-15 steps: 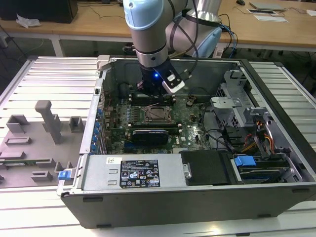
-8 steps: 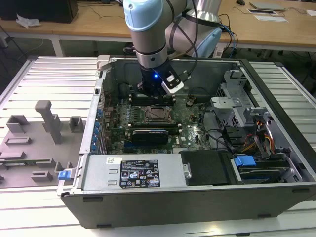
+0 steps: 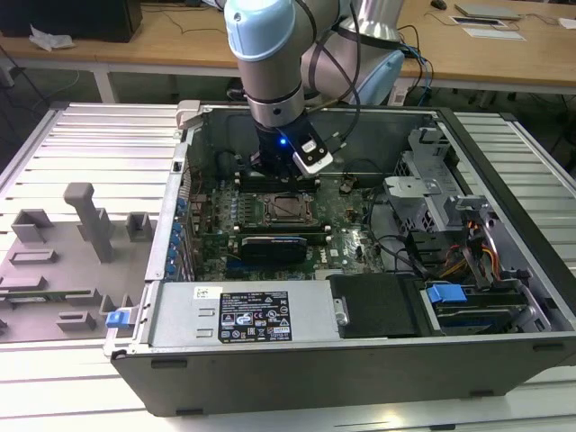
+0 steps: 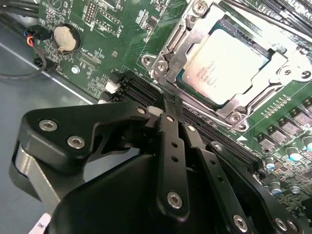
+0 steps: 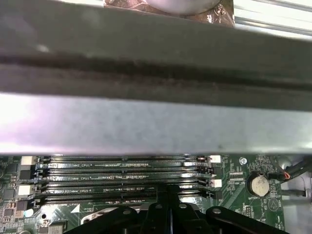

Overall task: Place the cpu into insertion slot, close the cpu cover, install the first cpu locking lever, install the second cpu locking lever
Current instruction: 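Install the first cpu locking lever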

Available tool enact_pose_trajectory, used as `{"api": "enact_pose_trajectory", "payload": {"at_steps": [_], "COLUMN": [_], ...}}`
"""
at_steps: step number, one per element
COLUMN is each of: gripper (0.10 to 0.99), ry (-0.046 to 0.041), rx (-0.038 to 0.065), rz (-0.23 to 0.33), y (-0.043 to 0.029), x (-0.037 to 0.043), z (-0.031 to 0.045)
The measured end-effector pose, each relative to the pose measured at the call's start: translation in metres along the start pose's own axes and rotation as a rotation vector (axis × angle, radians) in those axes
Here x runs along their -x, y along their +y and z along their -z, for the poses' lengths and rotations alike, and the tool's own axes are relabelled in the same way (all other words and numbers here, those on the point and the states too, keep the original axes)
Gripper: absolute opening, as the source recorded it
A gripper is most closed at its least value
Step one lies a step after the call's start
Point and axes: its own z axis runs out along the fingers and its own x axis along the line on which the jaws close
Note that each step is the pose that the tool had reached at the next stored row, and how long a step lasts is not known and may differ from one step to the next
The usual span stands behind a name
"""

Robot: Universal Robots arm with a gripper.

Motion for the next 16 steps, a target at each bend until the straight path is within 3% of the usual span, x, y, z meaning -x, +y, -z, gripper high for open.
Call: {"api": "enact_pose_trajectory", "payload": {"at_steps": [4,16], "gripper": [0.106,0.106], "ry": [-0.0024,-0.0027], "rx": [-0.010,-0.010], "rz": [-0.013,-0.015], "y": [-0.0005,-0.0029], "x": [-0.0005,-0.0004], "z": [-0.0024,-0.0024]}}
